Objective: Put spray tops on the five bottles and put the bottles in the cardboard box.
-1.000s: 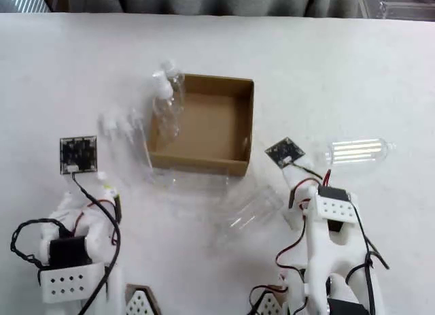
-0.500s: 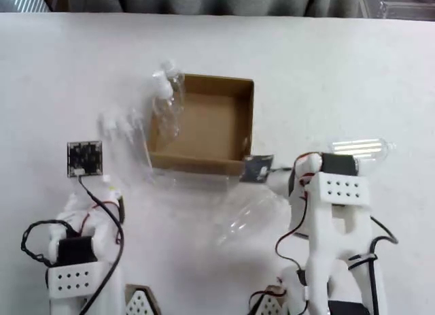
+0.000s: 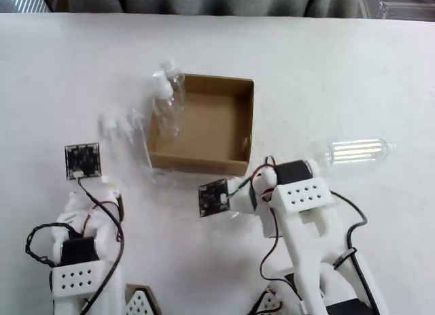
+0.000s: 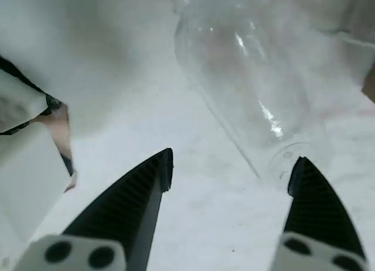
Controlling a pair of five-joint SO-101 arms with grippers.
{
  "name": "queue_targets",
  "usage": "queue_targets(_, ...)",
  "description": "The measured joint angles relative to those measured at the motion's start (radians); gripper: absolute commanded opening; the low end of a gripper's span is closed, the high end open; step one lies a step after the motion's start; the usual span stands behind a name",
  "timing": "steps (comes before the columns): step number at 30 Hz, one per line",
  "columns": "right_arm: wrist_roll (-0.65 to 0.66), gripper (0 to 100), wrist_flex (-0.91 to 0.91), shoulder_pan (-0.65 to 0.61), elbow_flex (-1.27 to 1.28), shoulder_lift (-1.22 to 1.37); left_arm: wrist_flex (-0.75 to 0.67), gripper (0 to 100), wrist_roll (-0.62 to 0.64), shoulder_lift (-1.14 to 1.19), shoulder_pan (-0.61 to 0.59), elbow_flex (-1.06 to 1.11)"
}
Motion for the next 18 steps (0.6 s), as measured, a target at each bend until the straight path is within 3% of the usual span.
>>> queue_targets(18,0.046,29.3,0.028,-0.068,-0.08,0.002,0.0,3,0.0,0.0,0.0,0.0)
